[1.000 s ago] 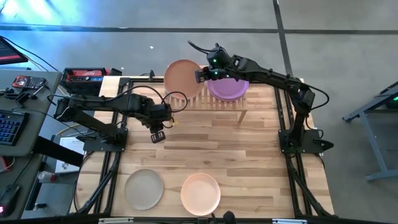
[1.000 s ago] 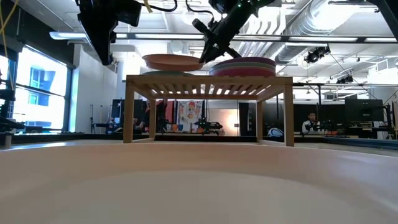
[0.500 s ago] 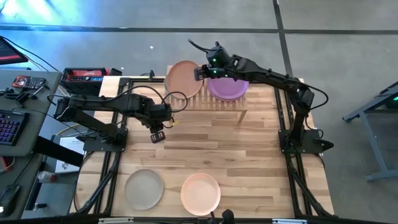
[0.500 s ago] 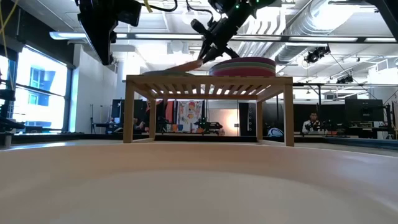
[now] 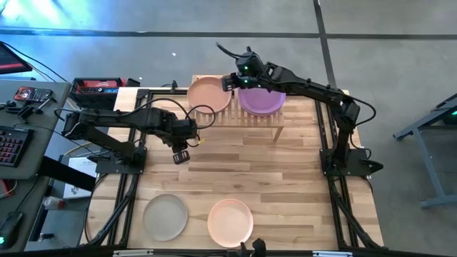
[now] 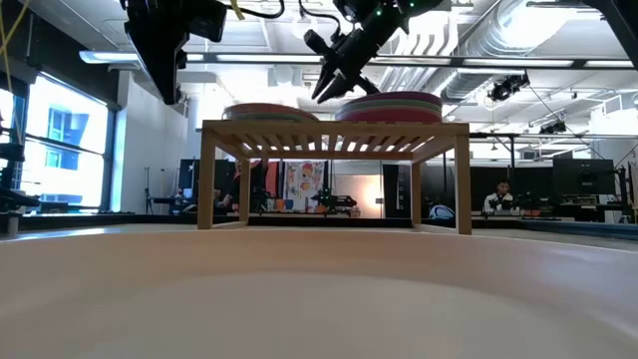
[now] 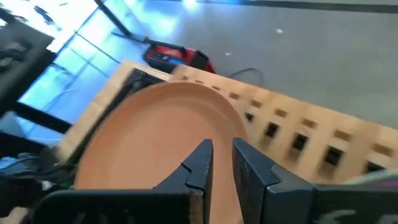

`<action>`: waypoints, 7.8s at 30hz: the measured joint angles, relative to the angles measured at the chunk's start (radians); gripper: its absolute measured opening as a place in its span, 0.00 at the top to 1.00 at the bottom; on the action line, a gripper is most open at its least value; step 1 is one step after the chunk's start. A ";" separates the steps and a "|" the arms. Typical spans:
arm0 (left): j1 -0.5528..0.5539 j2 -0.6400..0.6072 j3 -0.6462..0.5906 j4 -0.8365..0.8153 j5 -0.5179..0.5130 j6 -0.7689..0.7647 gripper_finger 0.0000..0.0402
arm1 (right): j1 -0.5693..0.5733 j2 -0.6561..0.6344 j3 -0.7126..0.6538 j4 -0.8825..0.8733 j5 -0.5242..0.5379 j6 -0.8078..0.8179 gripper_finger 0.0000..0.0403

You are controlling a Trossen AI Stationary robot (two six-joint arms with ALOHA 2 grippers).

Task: Place and stack plates onto a shelf
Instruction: Stack the gray plate on top of the brown plate on the shelf

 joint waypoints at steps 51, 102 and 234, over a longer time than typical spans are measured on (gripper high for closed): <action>-0.620 0.149 -0.088 0.110 -0.060 -0.256 0.84 | 0.197 -0.074 0.530 -0.711 -0.394 -0.475 0.90; -0.713 0.521 -0.093 0.213 -0.013 -0.175 0.84 | 0.226 -0.074 0.529 -0.774 -0.367 -0.536 0.90; 0.773 0.149 0.252 0.315 0.088 0.069 1.00 | 0.226 -0.069 0.444 -0.799 0.086 -0.248 0.90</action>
